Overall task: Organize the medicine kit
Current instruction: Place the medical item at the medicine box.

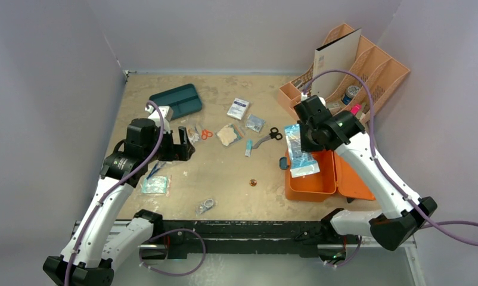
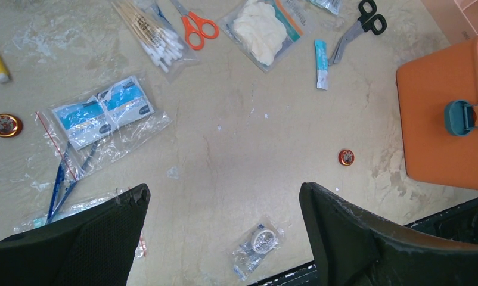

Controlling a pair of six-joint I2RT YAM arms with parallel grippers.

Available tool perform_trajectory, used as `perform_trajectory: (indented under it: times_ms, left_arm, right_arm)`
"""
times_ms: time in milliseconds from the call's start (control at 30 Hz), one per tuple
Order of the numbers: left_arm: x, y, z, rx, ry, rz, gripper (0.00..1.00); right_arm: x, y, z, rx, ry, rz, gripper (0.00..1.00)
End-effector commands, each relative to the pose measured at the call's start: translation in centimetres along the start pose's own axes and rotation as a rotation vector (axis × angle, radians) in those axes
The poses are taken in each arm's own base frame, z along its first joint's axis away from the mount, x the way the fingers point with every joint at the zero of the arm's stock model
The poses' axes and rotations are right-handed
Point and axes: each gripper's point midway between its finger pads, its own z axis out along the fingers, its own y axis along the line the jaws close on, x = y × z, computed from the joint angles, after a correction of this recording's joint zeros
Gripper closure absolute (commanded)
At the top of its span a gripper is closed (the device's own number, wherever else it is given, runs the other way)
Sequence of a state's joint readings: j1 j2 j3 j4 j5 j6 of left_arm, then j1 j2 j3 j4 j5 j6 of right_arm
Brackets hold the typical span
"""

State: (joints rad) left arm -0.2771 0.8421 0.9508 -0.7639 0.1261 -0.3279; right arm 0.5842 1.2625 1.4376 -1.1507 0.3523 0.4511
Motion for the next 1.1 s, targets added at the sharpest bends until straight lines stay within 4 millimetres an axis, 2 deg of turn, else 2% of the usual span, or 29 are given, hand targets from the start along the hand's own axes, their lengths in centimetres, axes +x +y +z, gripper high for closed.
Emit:
perform_trajectory:
  times_ms: [0, 233, 567, 867, 967, 1067]
  left_arm:
    - [-0.7, -0.5, 0.0, 0.031, -0.035, 0.025, 0.05]
    - [-0.8, -0.4, 0.0, 0.027, -0.037, 0.025, 0.05]
    - [-0.7, -0.4, -0.1, 0.023, -0.037, 0.025, 0.05]
    - [-0.7, -0.3, 0.1, 0.022, -0.03, 0.024, 0.05]
    - [-0.6, -0.3, 0.1, 0.022, -0.029, 0.024, 0.05]
    - [-0.6, -0.3, 0.3, 0.021, -0.024, 0.022, 0.05]
  right_arm:
    - [2.1, -3.7, 0.2, 0.15, 0.088, -0.005, 1.0]
    - [2.9, -4.0, 3.1, 0.186, 0.137, 0.008, 1.0]
    - [4.7, -2.0, 8.2, 0.109, 0.189, 0.083, 1.0]
    - [6.0, -1.6, 11.6, 0.076, 0.189, 0.155, 1.0]
    - [6.1, -1.8, 11.7, 0.087, 0.197, 0.157, 0.85]
    - [5.7, -2.1, 10.8, 0.097, 0.192, 0.154, 0.71]
